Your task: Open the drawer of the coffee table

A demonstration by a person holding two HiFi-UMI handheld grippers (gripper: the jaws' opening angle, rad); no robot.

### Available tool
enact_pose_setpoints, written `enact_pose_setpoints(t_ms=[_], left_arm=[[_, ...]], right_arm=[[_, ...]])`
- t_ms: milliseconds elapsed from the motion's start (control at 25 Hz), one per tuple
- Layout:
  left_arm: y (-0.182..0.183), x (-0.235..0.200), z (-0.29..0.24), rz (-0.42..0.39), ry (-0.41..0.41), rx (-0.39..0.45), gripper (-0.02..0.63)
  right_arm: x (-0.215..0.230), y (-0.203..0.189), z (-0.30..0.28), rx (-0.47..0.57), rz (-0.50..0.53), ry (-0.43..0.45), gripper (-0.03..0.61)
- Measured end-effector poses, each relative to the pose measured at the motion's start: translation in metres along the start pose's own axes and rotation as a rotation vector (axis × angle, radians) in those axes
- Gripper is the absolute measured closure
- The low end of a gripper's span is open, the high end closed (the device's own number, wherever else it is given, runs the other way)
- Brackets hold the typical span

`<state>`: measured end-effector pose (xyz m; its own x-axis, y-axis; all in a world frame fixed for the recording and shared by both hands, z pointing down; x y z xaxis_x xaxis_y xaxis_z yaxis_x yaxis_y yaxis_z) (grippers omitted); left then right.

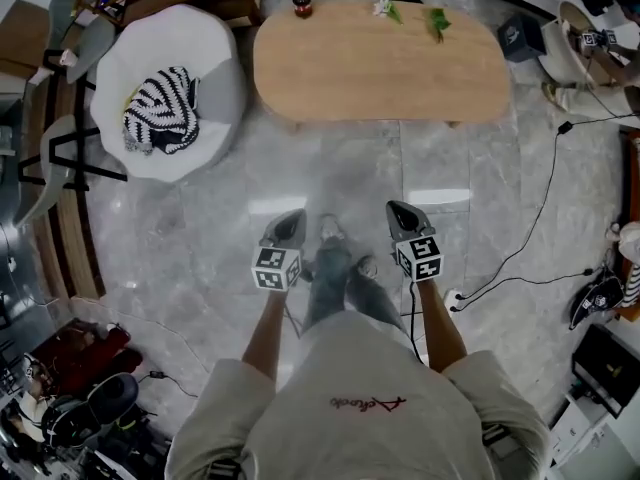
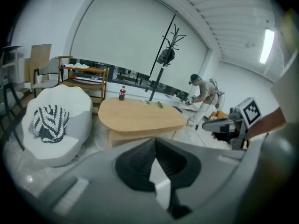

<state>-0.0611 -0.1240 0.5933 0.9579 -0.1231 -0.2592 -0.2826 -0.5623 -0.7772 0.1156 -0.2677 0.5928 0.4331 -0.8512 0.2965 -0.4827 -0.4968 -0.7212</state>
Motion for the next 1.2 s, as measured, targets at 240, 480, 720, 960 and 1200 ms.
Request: enact_pose_setpoints(t_ms=[240, 480, 720, 960, 1200], left_arm=[[-0.045, 0.011, -0.013, 0.006, -0.005, -0.03, 0.614], [-0.076, -0.002, -0.049, -0.003, 0.015, -0.007, 0.615], [-0.128, -0.042, -0.096, -0.002, 0.062, 0.014, 0.615], [-0.179, -0.093, -0.158, -0.029, 0.095, 0.044, 0.615], [-0.233, -0.151, -0.227, -0.024, 0.084, 0.087, 0.614]], right_arm=[[0.016, -0.037, -0.008, -0.003, -0.006, -0.005, 0.575], [0.031, -0.064, -0.043, 0.015, 0.003, 0.013, 0.575], [0.058, -0.102, -0.104, 0.038, 0.04, 0.02, 0.575], [0.109, -0.147, -0.166, 0.067, 0.056, -0.003, 0.575], [0.178, -0.194, -0.243, 0.103, 0.053, -0.037, 0.575]])
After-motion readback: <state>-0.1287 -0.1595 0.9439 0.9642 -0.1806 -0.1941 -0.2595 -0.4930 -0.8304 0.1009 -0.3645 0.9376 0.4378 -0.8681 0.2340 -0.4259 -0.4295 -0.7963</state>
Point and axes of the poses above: the fingertips, and each gripper's own axes: z backward along the fingers, x to its right, y out of its top, the point moved 3 cm from there along z, backward along the fingers, and after that the axes turned 6 degrees about -z, right-handed, at the moved point
